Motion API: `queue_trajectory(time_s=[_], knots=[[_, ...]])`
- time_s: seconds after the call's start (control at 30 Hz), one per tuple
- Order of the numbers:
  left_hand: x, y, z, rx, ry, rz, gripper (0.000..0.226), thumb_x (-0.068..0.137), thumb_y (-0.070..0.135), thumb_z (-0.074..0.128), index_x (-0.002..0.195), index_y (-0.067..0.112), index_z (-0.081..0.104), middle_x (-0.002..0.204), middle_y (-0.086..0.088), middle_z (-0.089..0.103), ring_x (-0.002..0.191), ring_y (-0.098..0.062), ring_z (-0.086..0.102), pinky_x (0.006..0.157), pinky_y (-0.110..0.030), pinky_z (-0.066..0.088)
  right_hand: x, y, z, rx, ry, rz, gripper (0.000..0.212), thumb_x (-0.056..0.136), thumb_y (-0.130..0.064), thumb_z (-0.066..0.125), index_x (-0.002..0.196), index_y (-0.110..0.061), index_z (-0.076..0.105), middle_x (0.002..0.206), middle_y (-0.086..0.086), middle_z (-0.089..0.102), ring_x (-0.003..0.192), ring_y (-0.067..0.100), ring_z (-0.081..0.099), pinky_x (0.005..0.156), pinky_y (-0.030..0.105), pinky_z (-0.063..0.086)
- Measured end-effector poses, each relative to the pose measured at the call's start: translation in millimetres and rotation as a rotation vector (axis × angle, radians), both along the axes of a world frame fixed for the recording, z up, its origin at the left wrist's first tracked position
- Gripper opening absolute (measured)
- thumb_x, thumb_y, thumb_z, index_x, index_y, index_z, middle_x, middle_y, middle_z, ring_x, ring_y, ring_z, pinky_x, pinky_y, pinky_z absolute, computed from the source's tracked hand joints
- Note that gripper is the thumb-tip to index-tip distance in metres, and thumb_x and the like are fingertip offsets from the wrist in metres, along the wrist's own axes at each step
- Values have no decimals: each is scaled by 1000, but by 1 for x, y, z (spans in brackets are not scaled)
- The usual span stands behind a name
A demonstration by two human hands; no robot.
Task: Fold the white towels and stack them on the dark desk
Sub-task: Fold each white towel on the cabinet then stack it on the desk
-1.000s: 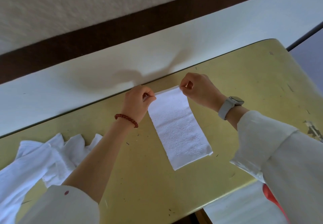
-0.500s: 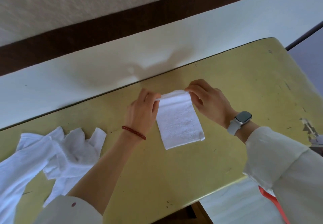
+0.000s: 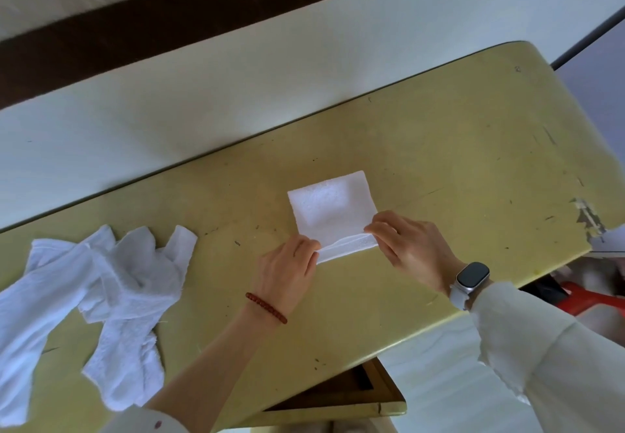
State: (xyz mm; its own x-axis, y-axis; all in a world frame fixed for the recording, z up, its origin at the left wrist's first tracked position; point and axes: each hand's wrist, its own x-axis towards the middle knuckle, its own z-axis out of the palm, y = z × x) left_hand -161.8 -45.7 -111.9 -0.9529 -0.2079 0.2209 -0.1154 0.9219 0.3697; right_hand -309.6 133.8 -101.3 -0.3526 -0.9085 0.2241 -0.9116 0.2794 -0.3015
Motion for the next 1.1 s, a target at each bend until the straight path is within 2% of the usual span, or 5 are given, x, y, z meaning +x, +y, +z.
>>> queue_trajectory(time_s=[0.2, 0.47, 0.63, 0.87, 1.1], knots=[[2, 10, 0, -24, -33, -16, 6, 72, 8, 65, 71, 14, 65, 68, 3, 62, 45, -9, 53, 37, -14, 31, 6, 7, -6, 34, -25, -21, 30, 71, 5, 62, 92, -12, 50, 87, 8, 63, 59, 23, 57, 33, 24, 35], [8, 13, -5, -99, -45, -34, 10, 74, 11, 66, 65, 15, 65, 68, 3, 61, 66, -13, 62, 41, -18, 40, 11, 17, -16, 123, -113, -51, 15, 83, -9, 38, 90, -8, 52, 92, 9, 55, 81, 21, 51, 33, 27, 39], [5, 10, -1, -46, -55, -30, 20, 79, 23, 53, 64, 17, 66, 70, 6, 61, 81, -14, 47, 55, -24, 42, 19, 17, -12, 52, -62, -97, 20, 83, -10, 43, 94, -5, 60, 94, 15, 60, 101, 33, 56, 69, 34, 50], [-25, 4, 0, -144, -152, 170, 33, 80, 11, 52, 111, 9, 61, 119, -5, 61, 115, -19, 48, 91, -39, 40, 16, -37, -5, 96, 72, -235, 43, 82, -7, 37, 119, 2, 56, 127, 16, 56, 123, 31, 48, 107, 49, 32], [-39, 2, -12, -214, -563, 74, 53, 91, 30, 24, 133, 5, 44, 140, -9, 45, 131, -20, 41, 101, -61, 28, 14, -63, -28, 397, 58, -254, 50, 95, -31, 24, 131, -6, 47, 137, 19, 46, 127, 38, 43, 102, 55, 33]])
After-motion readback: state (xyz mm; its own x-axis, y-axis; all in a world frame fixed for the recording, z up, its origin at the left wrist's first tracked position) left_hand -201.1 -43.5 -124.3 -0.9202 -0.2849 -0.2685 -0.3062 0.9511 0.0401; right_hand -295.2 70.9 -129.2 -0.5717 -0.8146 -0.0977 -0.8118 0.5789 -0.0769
